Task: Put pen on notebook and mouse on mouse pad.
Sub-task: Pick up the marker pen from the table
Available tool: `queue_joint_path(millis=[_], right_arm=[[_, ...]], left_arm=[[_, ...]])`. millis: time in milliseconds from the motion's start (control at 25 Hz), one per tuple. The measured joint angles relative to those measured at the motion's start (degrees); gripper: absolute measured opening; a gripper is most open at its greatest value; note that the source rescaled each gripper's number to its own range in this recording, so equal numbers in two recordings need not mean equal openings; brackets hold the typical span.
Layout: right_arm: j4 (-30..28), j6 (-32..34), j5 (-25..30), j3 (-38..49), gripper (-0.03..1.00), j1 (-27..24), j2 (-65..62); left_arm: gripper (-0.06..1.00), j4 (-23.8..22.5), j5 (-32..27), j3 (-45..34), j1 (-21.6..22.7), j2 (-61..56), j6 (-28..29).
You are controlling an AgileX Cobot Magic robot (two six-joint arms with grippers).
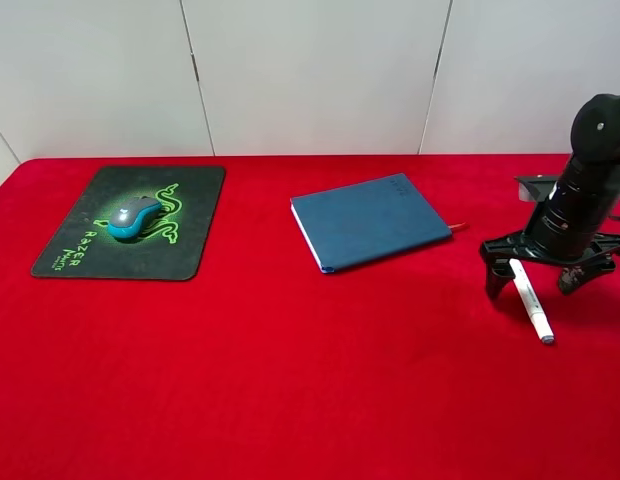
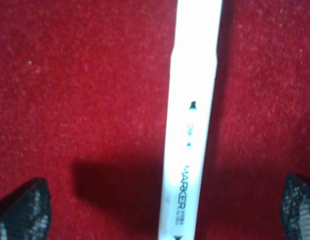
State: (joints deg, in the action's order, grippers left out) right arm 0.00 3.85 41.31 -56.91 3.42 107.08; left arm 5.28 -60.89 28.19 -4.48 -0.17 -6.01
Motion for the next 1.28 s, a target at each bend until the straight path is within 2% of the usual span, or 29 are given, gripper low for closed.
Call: queue_joint_path(millis=[1040, 1120, 1280], right_arm=[[0.0, 1.03, -2.54, 0.0, 1.0, 0.0, 2.87], [0.0, 1.03, -2.54, 0.0, 0.97, 0.0, 2.87], [0.0, 1.03, -2.54, 0.0, 0.77, 0.0, 2.87]], left_arm=[[1.0, 0.0, 0.0, 0.0, 0.0, 0.0, 0.0], [1.0, 0.0, 0.0, 0.0, 0.0, 0.0, 0.0], [1.0, 0.0, 0.0, 0.0, 0.0, 0.0, 0.0]])
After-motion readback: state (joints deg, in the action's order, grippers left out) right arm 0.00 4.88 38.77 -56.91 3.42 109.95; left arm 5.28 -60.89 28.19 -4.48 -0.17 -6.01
